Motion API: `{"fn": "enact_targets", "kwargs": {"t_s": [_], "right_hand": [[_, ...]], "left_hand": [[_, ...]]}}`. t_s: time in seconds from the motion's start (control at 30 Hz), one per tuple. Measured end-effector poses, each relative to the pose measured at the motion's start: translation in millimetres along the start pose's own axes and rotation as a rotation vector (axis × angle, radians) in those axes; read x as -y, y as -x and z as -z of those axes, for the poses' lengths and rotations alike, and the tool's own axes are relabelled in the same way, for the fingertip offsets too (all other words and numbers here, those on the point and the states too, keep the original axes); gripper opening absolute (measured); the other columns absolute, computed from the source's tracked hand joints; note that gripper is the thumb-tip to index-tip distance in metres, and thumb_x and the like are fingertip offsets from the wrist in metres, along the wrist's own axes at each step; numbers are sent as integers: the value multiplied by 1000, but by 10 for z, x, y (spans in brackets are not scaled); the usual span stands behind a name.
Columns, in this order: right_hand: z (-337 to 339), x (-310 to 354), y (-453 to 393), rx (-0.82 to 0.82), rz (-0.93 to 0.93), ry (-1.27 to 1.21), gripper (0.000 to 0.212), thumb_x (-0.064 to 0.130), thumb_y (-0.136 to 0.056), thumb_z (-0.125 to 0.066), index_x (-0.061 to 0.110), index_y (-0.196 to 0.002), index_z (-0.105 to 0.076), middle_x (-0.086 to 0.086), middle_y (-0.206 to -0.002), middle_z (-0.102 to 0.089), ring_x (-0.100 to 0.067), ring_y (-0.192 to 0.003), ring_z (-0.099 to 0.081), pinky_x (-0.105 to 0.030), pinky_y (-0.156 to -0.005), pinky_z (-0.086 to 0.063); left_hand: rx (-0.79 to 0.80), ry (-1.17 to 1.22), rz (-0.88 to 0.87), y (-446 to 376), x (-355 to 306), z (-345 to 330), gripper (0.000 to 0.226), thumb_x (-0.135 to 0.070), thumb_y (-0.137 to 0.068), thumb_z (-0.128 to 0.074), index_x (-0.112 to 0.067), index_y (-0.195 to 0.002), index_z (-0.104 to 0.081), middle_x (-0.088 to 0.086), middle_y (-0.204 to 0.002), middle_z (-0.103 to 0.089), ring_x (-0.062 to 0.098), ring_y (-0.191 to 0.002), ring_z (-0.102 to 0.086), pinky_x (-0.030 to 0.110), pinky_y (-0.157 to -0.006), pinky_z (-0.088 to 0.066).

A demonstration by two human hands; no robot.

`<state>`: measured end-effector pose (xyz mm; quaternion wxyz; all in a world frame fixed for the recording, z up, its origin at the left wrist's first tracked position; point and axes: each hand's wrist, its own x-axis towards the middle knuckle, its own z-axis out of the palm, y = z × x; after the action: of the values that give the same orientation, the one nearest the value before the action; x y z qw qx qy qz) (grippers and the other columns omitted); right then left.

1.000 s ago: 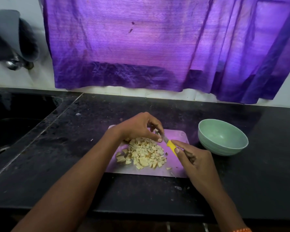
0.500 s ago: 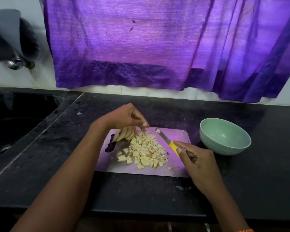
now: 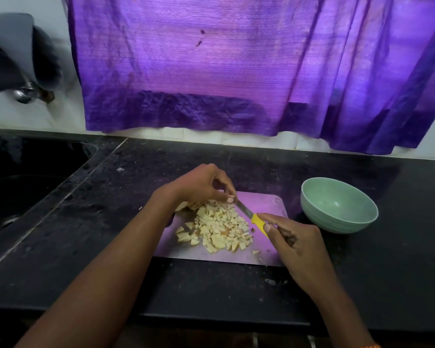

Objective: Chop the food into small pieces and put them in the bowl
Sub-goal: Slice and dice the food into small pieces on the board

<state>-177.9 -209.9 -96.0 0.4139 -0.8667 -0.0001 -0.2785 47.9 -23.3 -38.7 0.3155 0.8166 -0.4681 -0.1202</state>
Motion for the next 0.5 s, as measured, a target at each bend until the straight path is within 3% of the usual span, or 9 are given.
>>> {"fn": "enact_targets", "kwargs": {"t_s": [0.13,0.27,0.4,0.5], "right_hand": [[6,-16,0,-9,-18,-8,26,38,-102,-63,49,-124,-70,-17,-97,-73,-39,-91,-70,-59,-76,-56],[-1,-43,-13,-18,-23,2,26,44,-100,-60,53,-123,-69,-18,-96,-72,-40,-89,-69,-58,-74,-56],[3,-16,-2,-4,-21,-8,26,44,-100,-61,49,-124,-70,-15,-97,-74,-39,-91,-69,-58,-77,-56],[12,10,7,-3,-35,-24,25,37,-102,-64,45,-124,-72,-11,-96,-76,-37,-92,-70,-56,-77,-57]], "left_hand": [[-78,-80,73,31,71,131,16,-17,-87,-87,-32,-93,-86,-17,-89,-79,1,-83,-72,30,-79,-56],[-100,-7,28,57,47,172,15,-16,-84,-90,-27,-91,-83,-11,-85,-79,7,-82,-74,31,-81,-60],[-62,54,-15,46,-22,70,8,-35,-93,-82,-29,-98,-83,-13,-96,-80,7,-92,-74,36,-90,-60],[-33,32,-17,42,-30,37,6,-29,-95,-81,-28,-100,-84,-14,-96,-80,6,-92,-74,39,-93,-59]]}}
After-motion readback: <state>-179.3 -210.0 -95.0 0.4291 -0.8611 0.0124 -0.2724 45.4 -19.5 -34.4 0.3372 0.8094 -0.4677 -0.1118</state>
